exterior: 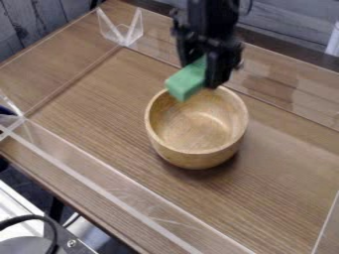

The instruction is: Remove the green block from inside the brown bowl and put it on the table

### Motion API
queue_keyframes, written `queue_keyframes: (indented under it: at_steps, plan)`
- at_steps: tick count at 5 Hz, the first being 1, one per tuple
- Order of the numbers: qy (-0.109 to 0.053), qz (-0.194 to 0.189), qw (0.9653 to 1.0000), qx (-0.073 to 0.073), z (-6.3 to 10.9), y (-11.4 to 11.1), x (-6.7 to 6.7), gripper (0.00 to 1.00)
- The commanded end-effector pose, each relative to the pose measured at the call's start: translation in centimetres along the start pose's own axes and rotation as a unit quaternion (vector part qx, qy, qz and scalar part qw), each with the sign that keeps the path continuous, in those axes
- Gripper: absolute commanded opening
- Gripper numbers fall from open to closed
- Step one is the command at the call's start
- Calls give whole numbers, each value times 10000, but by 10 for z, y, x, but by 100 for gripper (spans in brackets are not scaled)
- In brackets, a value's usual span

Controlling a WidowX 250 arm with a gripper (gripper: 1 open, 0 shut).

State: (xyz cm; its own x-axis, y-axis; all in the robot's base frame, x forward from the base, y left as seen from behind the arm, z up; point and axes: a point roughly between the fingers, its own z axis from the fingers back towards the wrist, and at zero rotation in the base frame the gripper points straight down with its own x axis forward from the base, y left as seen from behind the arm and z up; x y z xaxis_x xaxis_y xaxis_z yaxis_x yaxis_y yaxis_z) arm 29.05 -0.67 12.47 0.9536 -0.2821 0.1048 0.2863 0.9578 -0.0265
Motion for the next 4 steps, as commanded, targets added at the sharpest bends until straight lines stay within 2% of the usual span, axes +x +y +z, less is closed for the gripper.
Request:
queue_keyframes:
  at_steps: [1, 3, 4]
  plan:
    - [-380, 33, 9993, -29, 12, 1, 24, 0]
    - [-183, 210, 9996, -61, -4, 4, 52, 0]
    - [-163, 1, 9998, -77, -16, 0, 58, 0]
